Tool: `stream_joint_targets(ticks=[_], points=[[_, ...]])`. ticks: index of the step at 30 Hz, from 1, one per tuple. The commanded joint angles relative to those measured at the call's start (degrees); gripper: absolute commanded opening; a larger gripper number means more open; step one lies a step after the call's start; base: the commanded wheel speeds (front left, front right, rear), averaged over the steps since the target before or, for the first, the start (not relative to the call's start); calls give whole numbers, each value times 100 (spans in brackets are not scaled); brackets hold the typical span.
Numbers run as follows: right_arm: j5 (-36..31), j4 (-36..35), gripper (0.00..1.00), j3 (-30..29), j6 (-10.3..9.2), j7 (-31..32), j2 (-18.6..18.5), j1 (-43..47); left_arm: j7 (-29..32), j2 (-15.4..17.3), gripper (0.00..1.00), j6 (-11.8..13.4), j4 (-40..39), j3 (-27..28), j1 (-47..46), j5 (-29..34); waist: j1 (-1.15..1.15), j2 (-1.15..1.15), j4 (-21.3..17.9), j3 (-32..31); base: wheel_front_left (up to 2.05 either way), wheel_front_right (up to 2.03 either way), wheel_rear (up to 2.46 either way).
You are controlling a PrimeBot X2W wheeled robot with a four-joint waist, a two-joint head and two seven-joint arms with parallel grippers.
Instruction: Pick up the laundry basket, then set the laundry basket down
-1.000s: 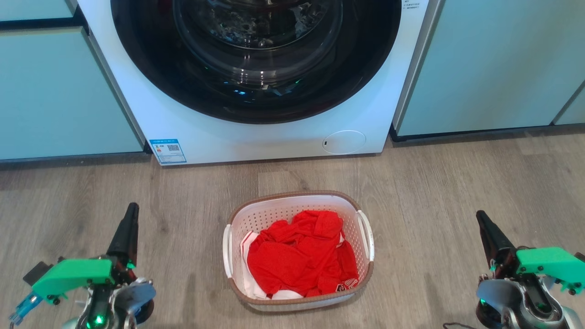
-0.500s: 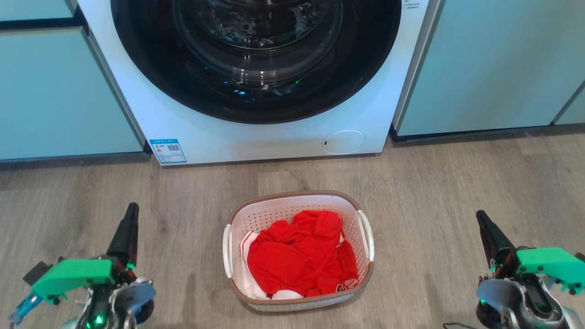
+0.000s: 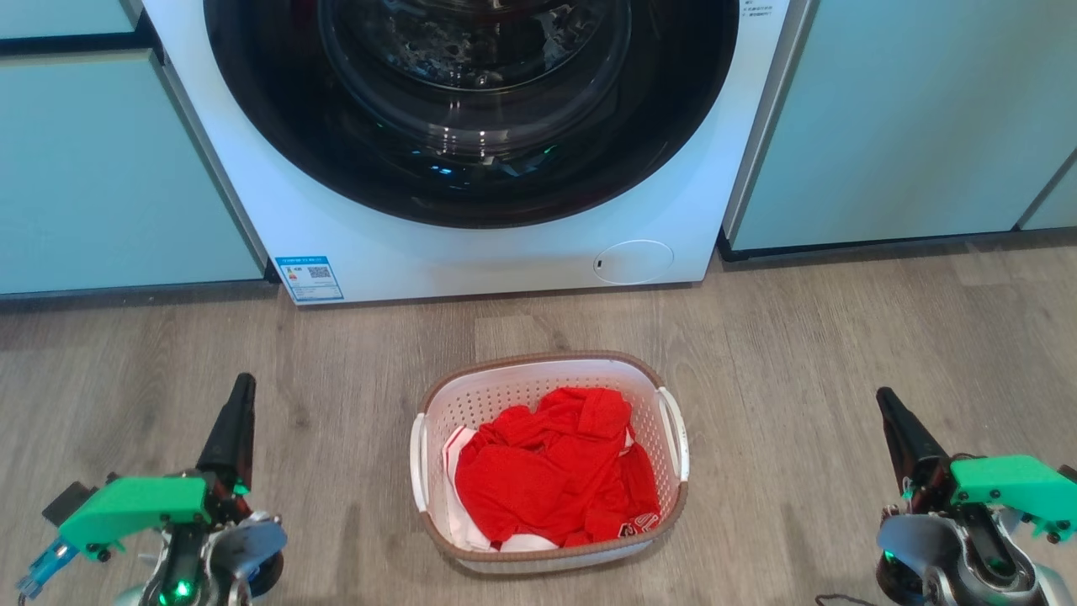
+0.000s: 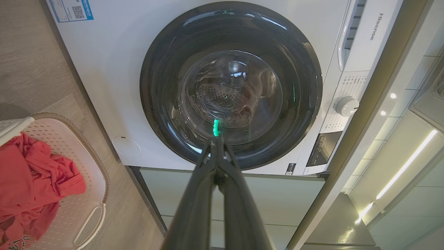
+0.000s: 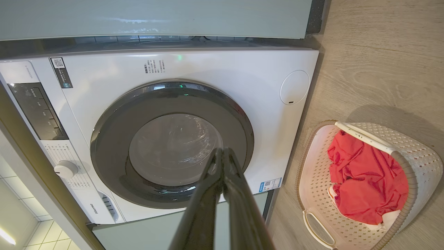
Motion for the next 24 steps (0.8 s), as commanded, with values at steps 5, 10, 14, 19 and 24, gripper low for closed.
stream_joint_targets(ticks=[5, 10, 14, 19, 24], points=[[-63, -200, 0, 94, -9, 54, -42, -274, 48, 51, 0, -39, -167, 213, -314, 56, 0, 0, 0, 0, 0, 0, 0], [-63, -200, 0, 94, -9, 54, -42, -274, 48, 51, 0, -39, -167, 213, -314, 56, 0, 0, 0, 0, 0, 0, 0], [0, 113, 100, 15, 0, -5, 18, 35, -4, -10, 100, 5, 108, -15, 45, -2, 0, 0, 0, 0, 0, 0, 0], [-23, 248, 100, 85, 0, -62, 39, 115, -61, -35, 100, 5, 220, -52, 171, 35, 0, 0, -1, 0, 0, 0, 0], [-60, 225, 100, 142, -1, -129, 37, 111, -128, -32, 100, 4, 168, -80, 191, 84, 0, 0, -3, -1, 0, 0, 0]])
